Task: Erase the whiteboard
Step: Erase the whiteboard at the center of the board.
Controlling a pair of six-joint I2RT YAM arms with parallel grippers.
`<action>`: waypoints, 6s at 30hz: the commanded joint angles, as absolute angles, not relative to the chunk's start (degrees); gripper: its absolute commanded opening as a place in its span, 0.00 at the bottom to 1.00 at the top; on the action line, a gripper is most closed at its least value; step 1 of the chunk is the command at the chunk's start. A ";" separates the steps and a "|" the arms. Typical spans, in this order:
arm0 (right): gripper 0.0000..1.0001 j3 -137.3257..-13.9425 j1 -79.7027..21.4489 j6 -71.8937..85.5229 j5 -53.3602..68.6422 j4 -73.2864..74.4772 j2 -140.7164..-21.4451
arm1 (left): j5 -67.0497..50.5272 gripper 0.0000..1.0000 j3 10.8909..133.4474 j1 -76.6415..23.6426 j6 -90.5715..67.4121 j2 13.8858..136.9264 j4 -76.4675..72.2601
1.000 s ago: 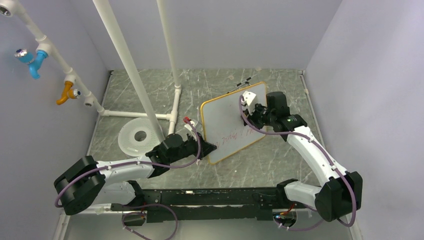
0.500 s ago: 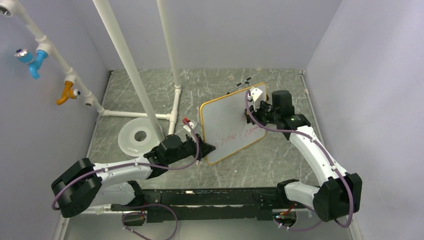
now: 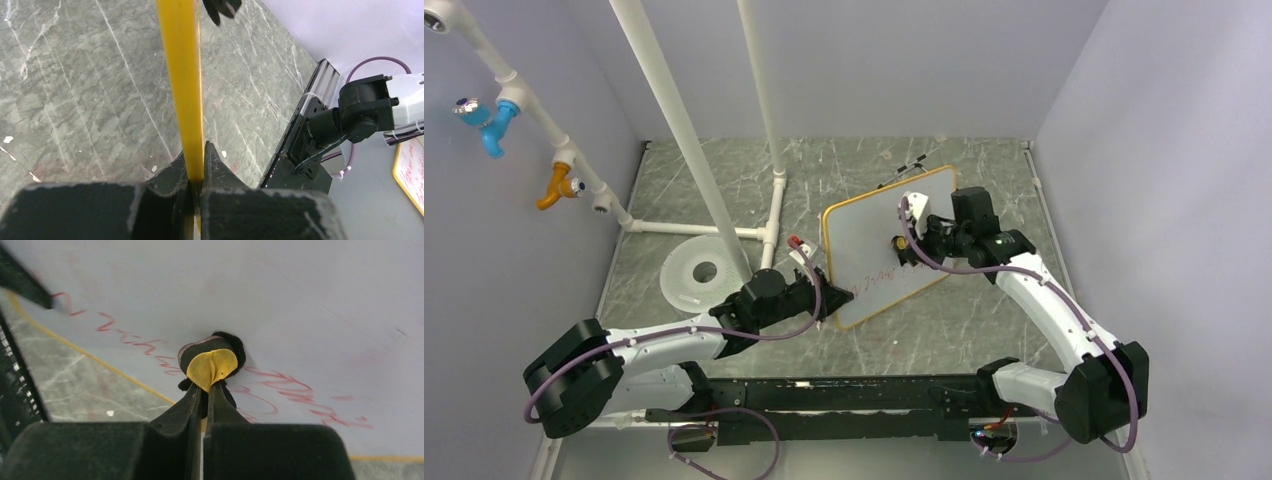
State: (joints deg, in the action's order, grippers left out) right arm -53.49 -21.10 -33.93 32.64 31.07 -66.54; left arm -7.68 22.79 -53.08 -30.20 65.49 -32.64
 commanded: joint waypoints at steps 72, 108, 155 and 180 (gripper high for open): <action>0.00 -52.50 -17.52 -32.04 32.26 26.36 -67.82 | -13.18 0.00 23.92 -53.78 -26.97 64.56 -39.04; 0.00 -53.40 -14.44 -28.19 21.47 21.94 -68.21 | -13.27 0.00 23.56 -53.64 -26.29 63.15 -38.19; 0.00 -55.67 -14.98 -27.83 35.30 24.71 -67.62 | -13.89 0.00 23.91 -53.61 -26.21 62.93 -37.68; 0.00 -55.61 -9.95 -20.03 24.10 19.60 -67.81 | -14.06 0.00 23.47 -53.35 -26.26 62.45 -37.98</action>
